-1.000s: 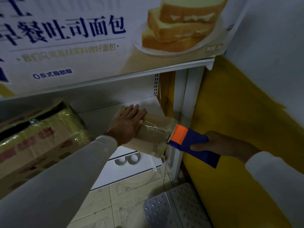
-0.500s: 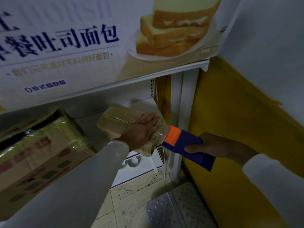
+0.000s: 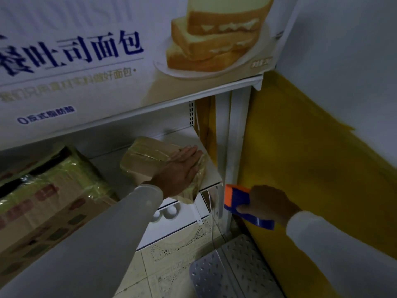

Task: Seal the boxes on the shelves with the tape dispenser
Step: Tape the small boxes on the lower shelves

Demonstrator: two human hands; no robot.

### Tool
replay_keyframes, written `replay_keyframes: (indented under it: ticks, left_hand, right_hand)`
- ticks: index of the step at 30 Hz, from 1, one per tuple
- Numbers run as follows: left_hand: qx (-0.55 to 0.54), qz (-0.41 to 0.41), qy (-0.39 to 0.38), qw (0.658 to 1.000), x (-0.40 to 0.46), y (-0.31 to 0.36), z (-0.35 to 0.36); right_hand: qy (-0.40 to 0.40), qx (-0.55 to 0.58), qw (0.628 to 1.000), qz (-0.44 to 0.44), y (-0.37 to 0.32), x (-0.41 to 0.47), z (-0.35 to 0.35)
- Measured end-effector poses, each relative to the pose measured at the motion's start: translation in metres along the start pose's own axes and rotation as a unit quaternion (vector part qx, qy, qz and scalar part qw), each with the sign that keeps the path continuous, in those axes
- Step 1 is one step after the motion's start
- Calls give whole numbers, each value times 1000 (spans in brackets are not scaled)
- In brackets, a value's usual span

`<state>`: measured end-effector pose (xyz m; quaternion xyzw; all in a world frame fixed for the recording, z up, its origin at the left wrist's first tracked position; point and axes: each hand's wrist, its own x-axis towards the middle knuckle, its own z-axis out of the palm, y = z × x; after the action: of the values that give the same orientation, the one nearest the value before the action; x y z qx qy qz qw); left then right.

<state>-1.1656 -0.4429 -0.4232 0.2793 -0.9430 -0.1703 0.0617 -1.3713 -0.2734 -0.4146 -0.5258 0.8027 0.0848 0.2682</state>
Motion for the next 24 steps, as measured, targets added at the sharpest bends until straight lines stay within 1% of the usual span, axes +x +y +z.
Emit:
replay_keyframes:
  ticks: [2, 4, 7, 9, 11, 13, 16, 19, 24]
  left_hand:
    - [-5, -34, -7, 999, 1, 4, 4]
    - [13, -56, -9, 998, 4, 6, 7]
    - [22, -59, -4, 998, 5, 9, 7]
    - [21, -54, -9, 998, 6, 10, 3]
    - [30, -35, -23, 999, 7, 10, -1]
    - [43, 3, -48, 998, 7, 8, -5]
    - [69, 45, -78, 994, 3, 3, -12]
    - [91, 54, -73, 992, -5, 0, -15]
    - [122, 66, -86, 987, -16, -1, -14]
  right_hand:
    - [-9, 77, 996, 31, 13, -9, 14]
    - [15, 155, 987, 31, 14, -10, 19]
    - [51, 260, 964, 14, 6, -9, 19]
    - [62, 308, 949, 6, 1, -10, 19]
    - [69, 337, 939, 2, -3, -14, 21]
    - [74, 354, 932, 1, -5, -18, 23]
    - [66, 386, 920, -10, 0, -26, 22]
    - [52, 410, 910, -24, 6, -34, 20]
    - [18, 452, 891, -51, 7, -45, 15]
